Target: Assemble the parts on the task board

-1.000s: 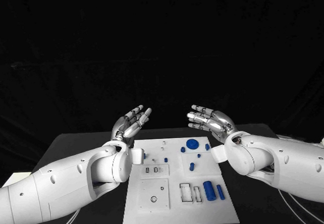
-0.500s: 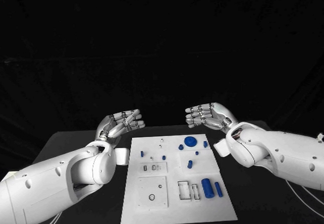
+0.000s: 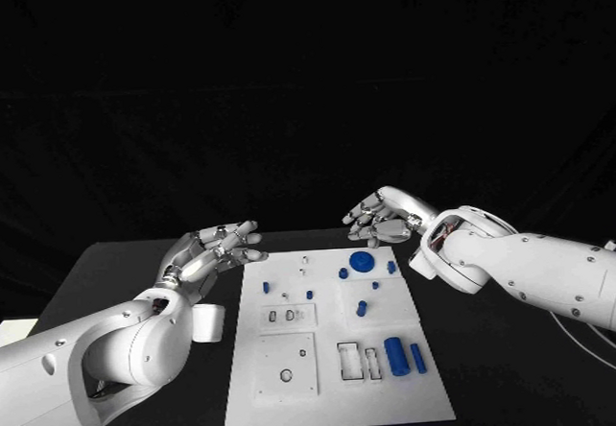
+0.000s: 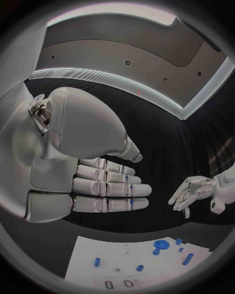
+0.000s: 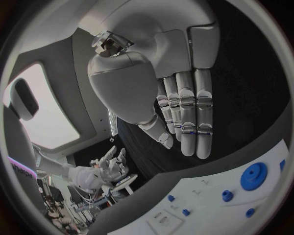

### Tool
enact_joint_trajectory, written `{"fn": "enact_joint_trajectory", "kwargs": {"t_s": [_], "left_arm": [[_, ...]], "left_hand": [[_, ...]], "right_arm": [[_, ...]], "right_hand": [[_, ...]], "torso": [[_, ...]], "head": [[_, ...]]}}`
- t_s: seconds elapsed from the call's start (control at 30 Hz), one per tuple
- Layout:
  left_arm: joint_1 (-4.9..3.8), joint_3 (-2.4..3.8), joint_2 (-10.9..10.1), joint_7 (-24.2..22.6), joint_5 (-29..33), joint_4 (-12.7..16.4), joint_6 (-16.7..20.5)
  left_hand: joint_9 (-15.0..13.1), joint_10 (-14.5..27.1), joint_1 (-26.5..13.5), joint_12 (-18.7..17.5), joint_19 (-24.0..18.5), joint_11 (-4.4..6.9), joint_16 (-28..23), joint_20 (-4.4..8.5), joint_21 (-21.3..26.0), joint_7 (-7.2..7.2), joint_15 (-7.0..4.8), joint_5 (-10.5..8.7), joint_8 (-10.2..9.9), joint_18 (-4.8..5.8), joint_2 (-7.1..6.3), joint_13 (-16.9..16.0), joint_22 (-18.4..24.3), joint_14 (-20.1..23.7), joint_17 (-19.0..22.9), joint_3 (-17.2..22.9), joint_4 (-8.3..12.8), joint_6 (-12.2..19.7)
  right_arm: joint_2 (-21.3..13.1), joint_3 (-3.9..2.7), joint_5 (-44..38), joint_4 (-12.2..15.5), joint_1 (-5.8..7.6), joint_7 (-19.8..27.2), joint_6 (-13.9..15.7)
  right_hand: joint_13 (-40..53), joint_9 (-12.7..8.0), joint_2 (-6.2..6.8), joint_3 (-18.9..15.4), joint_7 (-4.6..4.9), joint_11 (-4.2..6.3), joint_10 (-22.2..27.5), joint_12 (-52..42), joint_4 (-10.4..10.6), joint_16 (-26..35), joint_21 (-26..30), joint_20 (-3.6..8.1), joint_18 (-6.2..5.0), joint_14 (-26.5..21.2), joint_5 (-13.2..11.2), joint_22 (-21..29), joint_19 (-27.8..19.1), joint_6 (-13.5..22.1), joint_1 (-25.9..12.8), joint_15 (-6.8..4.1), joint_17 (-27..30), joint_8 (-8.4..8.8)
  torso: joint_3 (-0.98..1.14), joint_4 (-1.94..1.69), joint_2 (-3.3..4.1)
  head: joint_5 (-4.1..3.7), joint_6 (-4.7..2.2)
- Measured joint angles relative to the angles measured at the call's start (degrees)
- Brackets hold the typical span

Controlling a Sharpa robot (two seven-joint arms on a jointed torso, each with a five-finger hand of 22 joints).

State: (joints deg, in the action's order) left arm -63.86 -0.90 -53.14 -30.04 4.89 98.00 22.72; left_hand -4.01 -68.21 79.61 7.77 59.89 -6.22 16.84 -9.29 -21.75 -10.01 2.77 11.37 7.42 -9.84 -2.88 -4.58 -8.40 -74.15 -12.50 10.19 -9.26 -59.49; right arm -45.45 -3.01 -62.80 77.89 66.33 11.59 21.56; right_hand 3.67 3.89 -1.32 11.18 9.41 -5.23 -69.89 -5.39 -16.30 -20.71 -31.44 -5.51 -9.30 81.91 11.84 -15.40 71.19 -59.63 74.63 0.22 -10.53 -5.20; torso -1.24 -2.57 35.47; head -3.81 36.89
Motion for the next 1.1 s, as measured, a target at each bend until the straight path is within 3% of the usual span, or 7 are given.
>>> {"fn": "enact_joint_trajectory", "kwargs": {"t_s": [0.07,0.13,0.17,0.3,0.33,0.57,1.1], "left_arm": [[-0.12,0.08,-0.52,0.25,0.27,1.22,-0.56],[-0.24,0.16,-0.91,0.43,0.50,2.29,-0.99],[-0.33,0.25,-1.14,0.52,0.62,2.97,-1.24],[-0.58,0.46,-1.76,0.75,0.95,4.73,-1.84],[-0.67,0.52,-1.96,0.79,1.03,5.21,-1.97],[-1.43,0.77,-2.81,0.94,1.34,7.22,-2.45],[-2.18,0.85,-3.23,1.03,1.69,7.81,-2.60]], "left_hand": [[0.00,0.00,0.00,-0.11,0.00,0.00,0.00,0.00,0.00,0.00,0.00,0.00,-0.38,0.00,0.00,0.00,0.00,0.00,-0.36,0.17,-0.17,0.00],[0.00,0.00,0.00,-0.57,0.00,0.00,0.00,0.00,0.00,0.00,0.00,0.00,-0.38,0.00,0.00,0.00,0.00,0.00,-0.63,0.16,-0.16,0.00],[0.00,0.00,0.00,-0.67,0.00,0.00,0.00,0.00,0.00,0.00,0.00,0.00,-0.67,0.00,0.00,0.05,0.00,0.00,-0.76,0.16,-0.16,0.00],[0.16,1.28,-0.05,-2.35,1.32,-0.64,1.03,0.10,-0.84,-0.45,0.17,0.00,-1.71,0.01,-0.05,0.52,-0.22,-0.58,-2.03,0.31,-0.31,0.47],[0.16,1.60,-0.33,-2.68,1.33,-0.75,1.09,0.10,-0.88,-0.52,0.20,0.00,-1.83,0.01,-0.33,0.62,-0.25,-0.61,-2.30,0.42,-0.20,0.54],[0.16,2.08,-0.38,-3.66,0.80,-1.23,0.61,-0.43,-0.88,-0.72,0.80,0.00,-2.60,0.01,-0.38,0.66,-0.05,1.07,-3.20,0.46,-0.16,0.74],[0.16,3.63,-0.62,-4.00,0.39,-1.76,0.46,-0.41,-0.65,-1.34,1.11,0.04,-3.26,0.02,-0.62,0.80,0.16,1.54,-3.91,0.64,0.02,1.36]], "right_arm": [[-0.03,-0.09,-5.52,0.01,0.53,-2.53,-1.31],[-0.10,-0.15,-10.10,0.24,1.00,-4.62,-2.49],[-0.14,-0.21,-12.99,0.52,1.28,-5.92,-3.28],[-0.13,-0.27,-20.79,1.38,1.87,-9.33,-5.47],[-0.05,-0.27,-22.94,1.61,1.97,-10.23,-6.11],[0.34,-0.29,-31.84,2.16,2.20,-14.09,-9.18],[0.92,-0.30,-39.35,1.81,2.28,-17.87,-14.54]], "right_hand": [[0.09,0.01,0.68,0.74,-0.63,0.69,-1.46,0.68,0.12,-5.07,-4.43,0.74,0.02,1.32,0.00,-3.35,1.52,-1.03,-0.71,-0.70,-3.00,0.59],[0.20,0.22,2.38,2.51,-2.02,2.18,-3.95,1.56,0.29,-18.18,-20.38,1.87,0.17,2.00,-0.26,-19.34,5.83,-3.33,-2.62,-1.97,-11.06,1.23],[0.20,0.34,2.50,3.00,-2.29,2.46,-4.24,1.55,0.49,-24.57,-26.60,2.04,1.41,2.02,-0.54,-26.48,7.17,-4.11,-3.52,-1.99,-16.98,1.25],[0.20,0.39,3.44,4.17,-2.55,2.56,-4.33,1.55,0.98,-38.08,-37.61,2.13,2.31,2.02,-0.70,-39.56,8.24,-4.55,-4.54,-1.99,-30.74,1.25],[0.20,0.41,3.42,4.51,-2.55,2.51,-4.29,1.55,1.22,-40.24,-39.29,2.13,3.11,2.02,-0.76,-41.57,8.24,-4.55,-4.52,-1.99,-33.05,1.25],[0.19,0.46,4.02,5.20,-2.55,2.15,-2.89,1.55,1.91,-46.08,-43.59,1.72,3.16,2.02,-1.01,-46.93,8.64,-4.54,-5.13,-1.99,-39.82,1.25],[-0.06,0.51,5.20,5.58,-2.56,1.33,0.80,1.77,2.97,-48.72,-45.39,1.08,3.15,2.01,-2.20,-49.03,8.00,-4.53,-5.45,-1.54,-42.30,1.24]], "torso": [[-0.08,-0.44,0.60],[-0.15,-0.96,1.22],[-0.17,-1.14,1.49],[-0.21,-2.03,2.59],[-0.24,-2.24,2.89],[-0.25,-3.21,4.48],[-0.18,-4.05,6.34]], "head": [[-0.55,-0.19],[-1.08,-0.36],[-1.29,-0.44],[-2.14,-0.73],[-2.33,-0.80],[-3.21,-1.12],[-3.78,-1.27]]}}
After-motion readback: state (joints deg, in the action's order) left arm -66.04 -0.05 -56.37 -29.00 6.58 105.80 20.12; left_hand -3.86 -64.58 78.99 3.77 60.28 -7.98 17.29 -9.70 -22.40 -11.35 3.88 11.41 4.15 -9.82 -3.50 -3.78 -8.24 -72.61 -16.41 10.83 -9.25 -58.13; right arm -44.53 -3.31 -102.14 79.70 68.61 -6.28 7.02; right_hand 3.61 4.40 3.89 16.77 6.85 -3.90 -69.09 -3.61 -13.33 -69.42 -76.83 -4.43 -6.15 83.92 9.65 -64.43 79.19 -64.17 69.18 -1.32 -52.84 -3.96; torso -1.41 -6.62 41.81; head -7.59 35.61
